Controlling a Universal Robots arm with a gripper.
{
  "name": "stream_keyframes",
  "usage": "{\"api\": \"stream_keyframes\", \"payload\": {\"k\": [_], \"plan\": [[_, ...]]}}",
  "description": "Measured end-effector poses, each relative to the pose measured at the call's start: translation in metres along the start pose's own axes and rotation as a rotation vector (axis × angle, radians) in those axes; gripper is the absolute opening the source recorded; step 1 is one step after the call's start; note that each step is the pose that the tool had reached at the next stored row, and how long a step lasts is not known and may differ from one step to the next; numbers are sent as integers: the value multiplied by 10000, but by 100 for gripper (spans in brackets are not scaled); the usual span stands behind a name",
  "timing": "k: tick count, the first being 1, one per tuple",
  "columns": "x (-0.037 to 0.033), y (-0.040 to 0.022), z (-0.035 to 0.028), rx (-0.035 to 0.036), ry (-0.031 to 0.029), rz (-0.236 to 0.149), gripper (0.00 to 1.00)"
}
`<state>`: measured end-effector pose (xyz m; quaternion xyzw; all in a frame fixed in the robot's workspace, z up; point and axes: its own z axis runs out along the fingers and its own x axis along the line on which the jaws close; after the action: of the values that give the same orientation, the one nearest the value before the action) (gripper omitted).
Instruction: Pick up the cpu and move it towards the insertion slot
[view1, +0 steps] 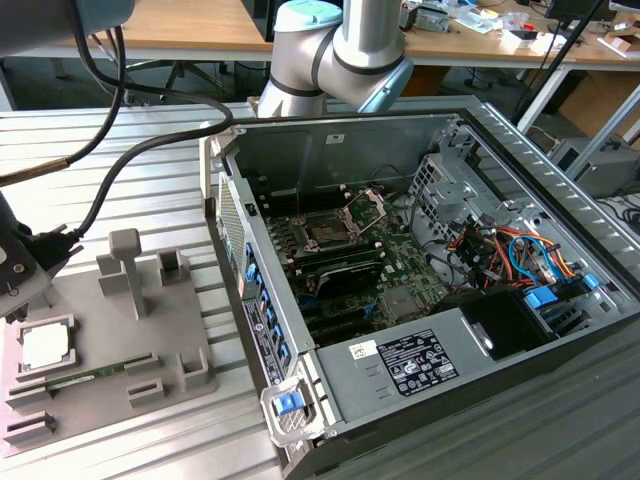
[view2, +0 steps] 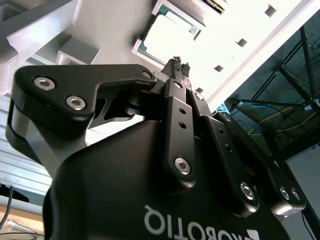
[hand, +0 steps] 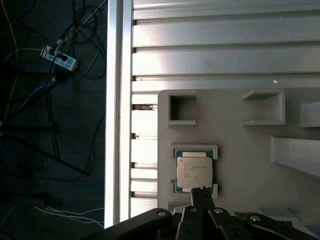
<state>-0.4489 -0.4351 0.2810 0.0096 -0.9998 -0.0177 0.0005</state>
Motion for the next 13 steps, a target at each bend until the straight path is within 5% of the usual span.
{"api": "stream_keyframes", "payload": {"k": [13], "plan": [[0,-2,55,-1,-1,0,11]]}}
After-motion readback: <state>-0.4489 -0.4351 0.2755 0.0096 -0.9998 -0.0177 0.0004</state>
